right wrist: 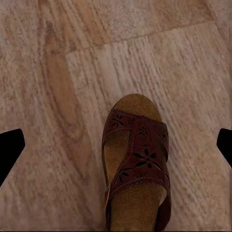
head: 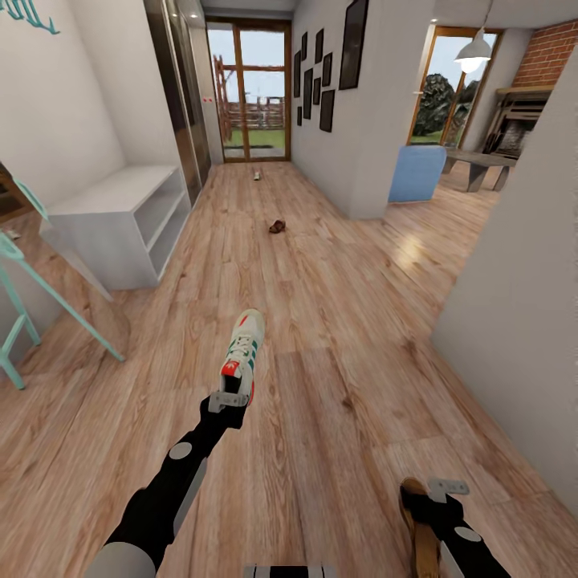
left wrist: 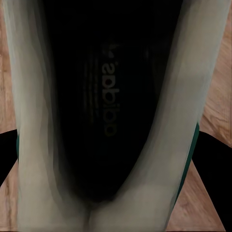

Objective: Pick up the two gym shoes and the two sandals from the corridor floor and place them onto the hallstand (shoe rack) in the corridor, making sure they are on the rack and not on the floor. Arrange them so the two gym shoes are next to each other and the two sandals are next to each other.

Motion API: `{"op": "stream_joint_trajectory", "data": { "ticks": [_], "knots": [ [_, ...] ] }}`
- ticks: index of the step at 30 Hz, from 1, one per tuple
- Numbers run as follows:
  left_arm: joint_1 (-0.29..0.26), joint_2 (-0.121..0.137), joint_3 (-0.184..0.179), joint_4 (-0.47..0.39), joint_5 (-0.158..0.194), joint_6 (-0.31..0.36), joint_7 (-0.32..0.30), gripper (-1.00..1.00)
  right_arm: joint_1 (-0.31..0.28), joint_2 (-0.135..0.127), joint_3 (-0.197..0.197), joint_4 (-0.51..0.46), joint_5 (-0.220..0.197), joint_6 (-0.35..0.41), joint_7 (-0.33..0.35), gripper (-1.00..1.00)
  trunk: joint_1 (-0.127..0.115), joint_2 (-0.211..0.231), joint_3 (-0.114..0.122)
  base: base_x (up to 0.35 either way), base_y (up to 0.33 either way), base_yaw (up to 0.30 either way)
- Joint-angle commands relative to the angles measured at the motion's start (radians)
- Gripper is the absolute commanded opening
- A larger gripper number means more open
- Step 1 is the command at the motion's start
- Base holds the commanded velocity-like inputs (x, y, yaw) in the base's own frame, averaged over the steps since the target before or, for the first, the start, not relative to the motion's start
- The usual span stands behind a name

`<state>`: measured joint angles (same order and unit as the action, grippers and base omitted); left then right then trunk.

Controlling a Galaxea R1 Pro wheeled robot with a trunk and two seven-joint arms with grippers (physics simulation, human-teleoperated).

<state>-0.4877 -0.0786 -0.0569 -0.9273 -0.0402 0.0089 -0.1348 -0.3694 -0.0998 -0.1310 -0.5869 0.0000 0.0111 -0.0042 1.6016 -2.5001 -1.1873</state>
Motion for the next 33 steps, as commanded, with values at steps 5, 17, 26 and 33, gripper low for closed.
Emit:
{"op": "stream_joint_trajectory", "data": {
  "ticks": [5,17,26,33],
  "knots": [
    [0.000,-0.001,0.002,-0.001,-0.004,0.001,-0.003,-1.00,0.000,0.000,0.000,-0.001,0.000,0.001,0.000,1.00,-0.001,0.000,-0.001,-0.248,0.000,0.000],
    [0.000,-0.001,0.001,-0.001,-0.004,0.002,-0.003,-1.00,0.000,0.005,0.002,0.001,0.000,0.001,-0.001,1.00,-0.001,0.000,-0.001,-0.040,0.000,-0.017],
    [0.000,-0.001,0.002,-0.003,-0.004,0.002,-0.003,-1.00,0.000,0.008,0.002,0.001,-0.001,0.001,0.000,1.00,-0.001,0.000,-0.001,-0.002,0.000,-0.028],
    [0.000,-0.001,0.002,-0.009,-0.004,0.002,-0.003,-1.00,0.000,0.008,0.002,0.001,-0.001,0.001,0.000,1.00,-0.001,0.000,-0.001,0.000,0.000,-0.003]
  ]
}}
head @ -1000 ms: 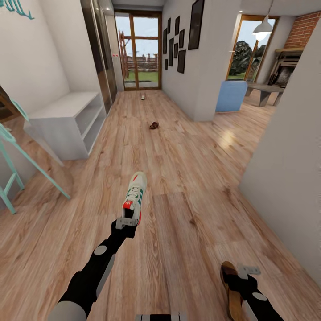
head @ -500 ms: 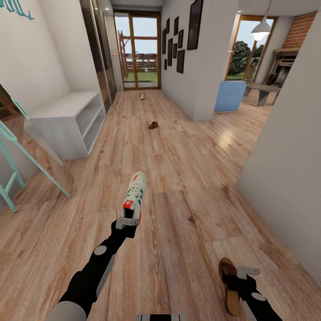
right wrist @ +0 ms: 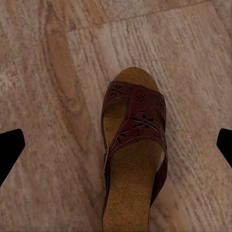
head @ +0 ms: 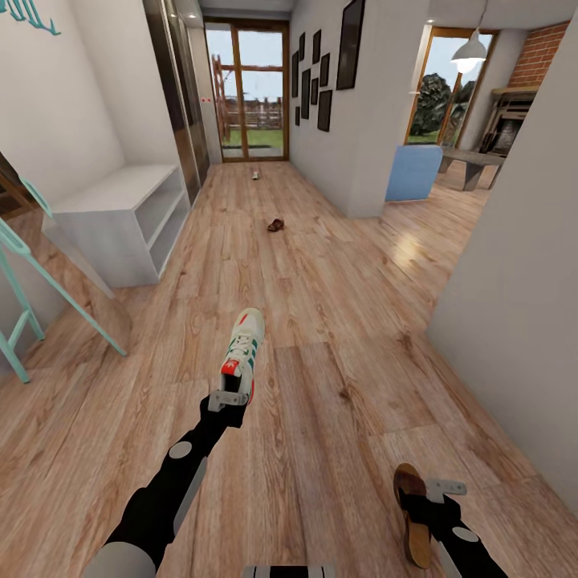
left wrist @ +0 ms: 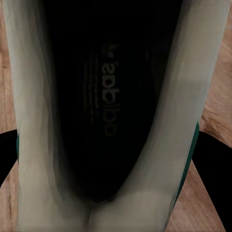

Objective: Pick up the two gym shoes and the two sandals from the corridor floor and place them onto the hallstand (shoe rack) in the corridor, making sure they are on the rack and not on the floor. Arrange them so the two gym shoes are next to each other and the two sandals are next to each other.

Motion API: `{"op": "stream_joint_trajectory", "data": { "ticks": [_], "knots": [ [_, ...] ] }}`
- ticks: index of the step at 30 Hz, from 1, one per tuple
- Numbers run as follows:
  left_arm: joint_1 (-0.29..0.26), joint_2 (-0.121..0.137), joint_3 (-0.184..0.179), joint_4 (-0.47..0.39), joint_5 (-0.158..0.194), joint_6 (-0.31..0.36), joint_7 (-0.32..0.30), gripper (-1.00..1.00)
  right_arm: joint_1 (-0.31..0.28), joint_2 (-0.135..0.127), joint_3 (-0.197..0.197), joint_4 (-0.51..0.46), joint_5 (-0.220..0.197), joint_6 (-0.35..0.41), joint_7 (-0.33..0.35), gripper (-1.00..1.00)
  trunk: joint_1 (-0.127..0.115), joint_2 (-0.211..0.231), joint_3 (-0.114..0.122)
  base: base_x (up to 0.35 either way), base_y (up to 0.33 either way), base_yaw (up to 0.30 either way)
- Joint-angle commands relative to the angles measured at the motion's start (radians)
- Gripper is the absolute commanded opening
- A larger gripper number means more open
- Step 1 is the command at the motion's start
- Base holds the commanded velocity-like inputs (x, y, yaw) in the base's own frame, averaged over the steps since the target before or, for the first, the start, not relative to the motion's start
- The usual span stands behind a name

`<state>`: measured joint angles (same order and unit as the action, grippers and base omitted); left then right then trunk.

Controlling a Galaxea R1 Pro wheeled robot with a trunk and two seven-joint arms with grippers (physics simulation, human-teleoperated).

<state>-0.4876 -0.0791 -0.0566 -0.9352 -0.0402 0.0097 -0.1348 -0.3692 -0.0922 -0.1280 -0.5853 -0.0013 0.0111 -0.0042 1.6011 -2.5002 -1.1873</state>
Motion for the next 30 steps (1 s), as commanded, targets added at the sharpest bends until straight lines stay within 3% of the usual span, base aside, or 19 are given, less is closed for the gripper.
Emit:
{"op": "stream_joint_trajectory", "data": {
  "ticks": [1,5,14,18,27,30],
  "knots": [
    [0.000,0.000,0.001,-0.001,-0.004,0.001,-0.003,-1.00,0.000,0.000,-0.001,-0.001,0.000,0.001,0.000,1.00,0.000,0.000,-0.001,0.000,0.000,0.000],
    [0.000,0.000,0.001,-0.002,-0.004,0.001,-0.004,-1.00,0.000,0.000,-0.001,-0.001,-0.001,0.001,0.000,1.00,0.001,-0.001,-0.011,0.000,0.000,0.000],
    [0.000,-0.002,-0.002,-0.002,-0.004,0.001,-0.005,-1.00,0.000,0.000,-0.002,-0.001,-0.022,0.001,0.000,1.00,0.005,-0.003,-0.058,0.000,0.000,0.000],
    [0.000,-0.003,-0.024,-0.002,-0.003,0.001,-0.004,-1.00,0.000,0.000,-0.002,-0.001,-0.043,0.001,0.000,1.00,0.007,-0.004,-0.080,0.000,0.000,0.000],
    [0.000,-0.004,-0.031,-0.002,-0.003,0.001,-0.003,-1.00,0.000,0.000,-0.002,-0.001,-0.048,0.001,0.000,1.00,0.011,-0.006,-0.127,0.000,0.000,0.000],
    [0.000,-0.004,-0.031,-0.002,-0.003,0.001,-0.003,-1.00,0.000,0.000,-0.002,-0.001,-0.048,0.001,0.000,1.00,0.011,-0.006,-0.128,0.000,0.000,0.000]
  ]
}}
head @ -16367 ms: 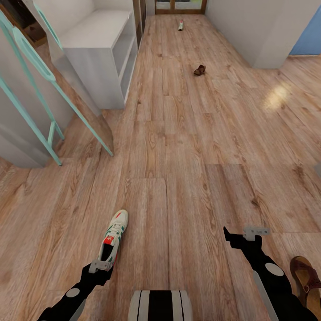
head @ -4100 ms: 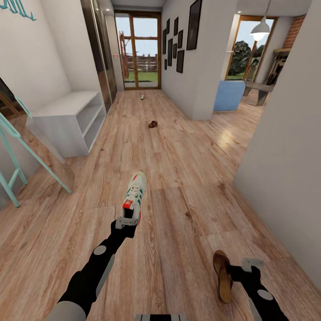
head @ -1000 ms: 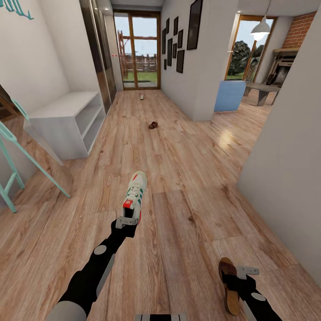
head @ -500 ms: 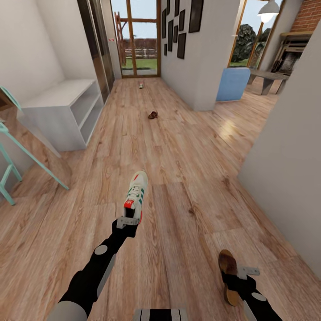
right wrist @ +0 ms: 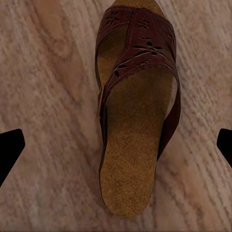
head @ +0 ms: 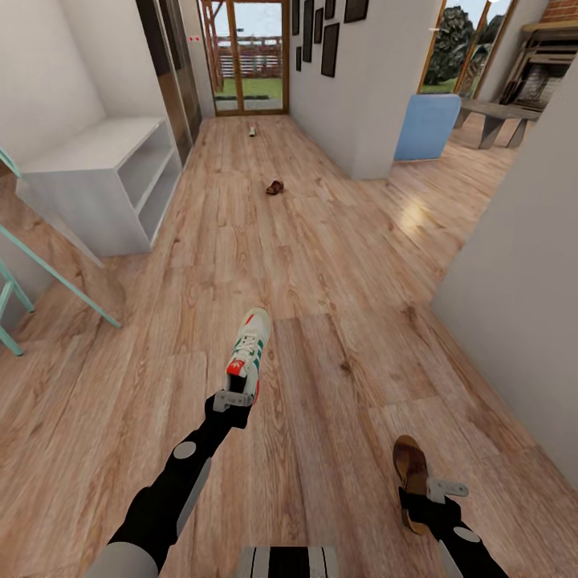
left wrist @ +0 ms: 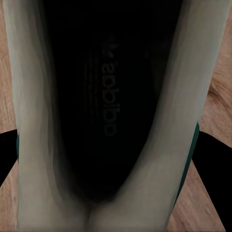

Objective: Pick up the two gym shoes and the two sandals from the corridor floor and place them onto the hallstand (shoe rack) in the corridor, making sure they are on the rack and not on the floor. Arrange them so the two gym shoes are next to each other and the two sandals are next to each other.

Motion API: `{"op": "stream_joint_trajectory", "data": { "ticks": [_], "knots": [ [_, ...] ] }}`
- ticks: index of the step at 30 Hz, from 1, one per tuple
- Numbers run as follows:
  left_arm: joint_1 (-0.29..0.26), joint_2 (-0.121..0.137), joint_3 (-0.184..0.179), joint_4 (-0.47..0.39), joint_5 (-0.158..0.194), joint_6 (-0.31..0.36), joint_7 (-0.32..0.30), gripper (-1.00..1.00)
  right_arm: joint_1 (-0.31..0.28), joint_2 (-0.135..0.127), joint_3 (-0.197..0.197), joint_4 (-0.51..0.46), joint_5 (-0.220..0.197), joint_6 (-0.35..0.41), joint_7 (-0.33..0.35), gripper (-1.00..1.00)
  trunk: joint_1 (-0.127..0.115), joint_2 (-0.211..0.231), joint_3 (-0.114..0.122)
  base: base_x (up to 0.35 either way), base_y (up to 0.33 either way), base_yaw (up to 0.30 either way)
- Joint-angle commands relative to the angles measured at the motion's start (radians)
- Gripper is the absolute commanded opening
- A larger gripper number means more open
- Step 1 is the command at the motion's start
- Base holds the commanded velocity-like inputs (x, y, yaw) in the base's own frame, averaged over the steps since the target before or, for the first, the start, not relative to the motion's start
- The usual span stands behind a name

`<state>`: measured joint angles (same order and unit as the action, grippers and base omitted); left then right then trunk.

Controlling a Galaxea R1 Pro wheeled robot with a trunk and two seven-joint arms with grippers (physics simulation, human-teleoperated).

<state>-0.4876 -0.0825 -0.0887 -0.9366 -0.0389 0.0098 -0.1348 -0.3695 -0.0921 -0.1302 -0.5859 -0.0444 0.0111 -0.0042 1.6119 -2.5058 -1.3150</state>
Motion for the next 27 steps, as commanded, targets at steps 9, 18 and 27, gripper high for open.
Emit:
{"op": "stream_joint_trajectory", "data": {
  "ticks": [9,18,27],
  "knots": [
    [0.000,0.000,0.001,-0.001,-0.004,0.001,-0.004,-1.00,0.000,0.000,0.000,-0.001,-0.005,0.001,0.000,1.00,0.000,0.000,-0.003,0.000,0.000,0.000],
    [0.000,0.000,0.001,-0.001,-0.004,0.001,-0.003,-1.00,0.000,-0.001,0.000,-0.001,-0.005,0.001,0.000,1.00,0.003,-0.002,-0.046,0.000,0.000,0.000],
    [0.000,0.000,0.001,0.000,-0.004,0.001,-0.003,-1.00,0.000,-0.002,0.000,0.000,-0.005,0.000,-0.001,1.00,0.006,-0.003,-0.076,0.000,0.000,0.000]
  ]
}}
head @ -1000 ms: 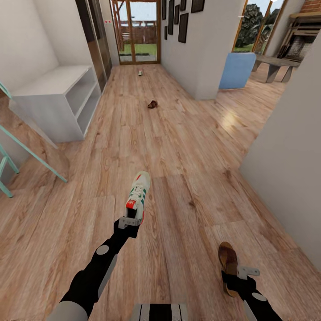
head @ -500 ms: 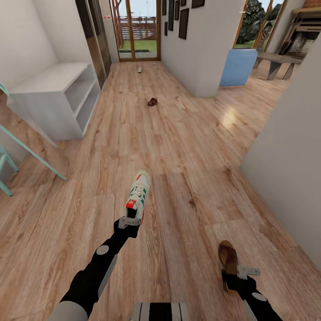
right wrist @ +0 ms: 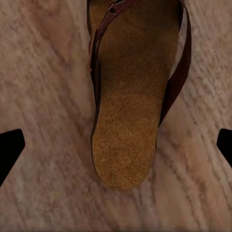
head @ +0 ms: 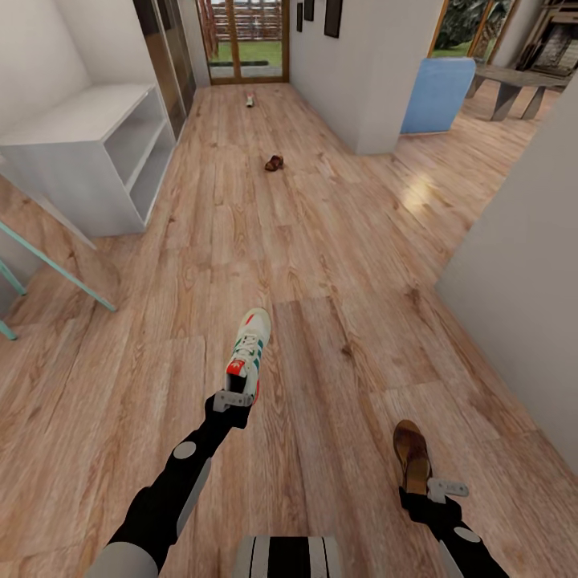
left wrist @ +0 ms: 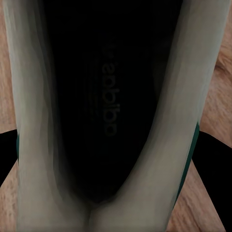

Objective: Pick up the two gym shoes and the two sandals from the corridor floor and place them onto the hallstand (shoe rack) in the corridor, making sure they are on the rack and not on the floor. Arrange them so the two gym shoes are next to each other and the two sandals are next to each other.

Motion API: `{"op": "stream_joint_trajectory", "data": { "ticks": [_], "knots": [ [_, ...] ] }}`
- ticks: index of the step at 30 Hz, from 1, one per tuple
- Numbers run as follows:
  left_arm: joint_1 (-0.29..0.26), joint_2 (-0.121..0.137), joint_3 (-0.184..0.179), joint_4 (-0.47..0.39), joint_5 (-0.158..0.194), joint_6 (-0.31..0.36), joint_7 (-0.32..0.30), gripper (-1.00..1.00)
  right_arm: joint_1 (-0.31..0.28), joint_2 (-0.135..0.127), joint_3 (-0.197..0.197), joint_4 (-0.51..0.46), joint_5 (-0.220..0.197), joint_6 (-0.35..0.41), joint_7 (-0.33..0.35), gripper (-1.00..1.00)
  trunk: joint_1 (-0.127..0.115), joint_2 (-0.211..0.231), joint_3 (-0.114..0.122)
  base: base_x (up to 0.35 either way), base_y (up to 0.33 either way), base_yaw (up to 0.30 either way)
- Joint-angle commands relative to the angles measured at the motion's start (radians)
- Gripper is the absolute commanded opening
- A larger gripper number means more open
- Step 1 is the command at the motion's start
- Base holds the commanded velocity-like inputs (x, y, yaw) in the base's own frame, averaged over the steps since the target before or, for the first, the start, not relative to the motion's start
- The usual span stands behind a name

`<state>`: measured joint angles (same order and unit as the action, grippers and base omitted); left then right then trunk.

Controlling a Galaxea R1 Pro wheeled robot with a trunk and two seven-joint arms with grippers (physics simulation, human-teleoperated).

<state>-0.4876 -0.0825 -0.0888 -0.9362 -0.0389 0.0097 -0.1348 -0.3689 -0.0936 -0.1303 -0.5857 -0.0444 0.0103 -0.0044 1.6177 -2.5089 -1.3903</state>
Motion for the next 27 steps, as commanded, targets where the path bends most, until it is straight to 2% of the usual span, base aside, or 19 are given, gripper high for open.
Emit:
{"op": "stream_joint_trajectory", "data": {
  "ticks": [1,5,11,17,27],
  "knots": [
    [0.000,0.000,0.001,-0.001,-0.004,0.001,-0.003,-1.00,0.000,0.000,0.000,-0.001,-0.005,0.000,-0.001,1.00,0.000,0.000,-0.001,0.000,0.000,0.000],
    [0.000,0.000,0.001,-0.001,-0.004,0.001,-0.003,-1.00,0.000,-0.002,0.000,0.000,-0.004,-0.012,-0.001,1.00,0.000,0.000,-0.001,0.000,0.000,0.000],
    [0.000,0.000,0.001,-0.001,-0.004,0.001,-0.003,-1.00,0.001,-0.005,0.001,0.028,-0.002,-0.118,-0.001,1.00,0.000,0.000,-0.001,0.000,0.000,0.000],
    [0.000,0.000,0.001,-0.001,-0.004,0.001,-0.003,-1.00,0.001,-0.004,0.000,0.073,-0.003,-0.166,-0.001,1.00,0.000,0.000,-0.001,0.000,0.000,0.000],
    [0.000,0.000,0.000,0.001,-0.004,0.001,-0.004,-1.00,0.001,-0.008,-0.001,0.081,-0.003,-0.176,0.000,1.00,0.004,-0.003,-0.040,0.000,0.000,0.000]
  ]
}}
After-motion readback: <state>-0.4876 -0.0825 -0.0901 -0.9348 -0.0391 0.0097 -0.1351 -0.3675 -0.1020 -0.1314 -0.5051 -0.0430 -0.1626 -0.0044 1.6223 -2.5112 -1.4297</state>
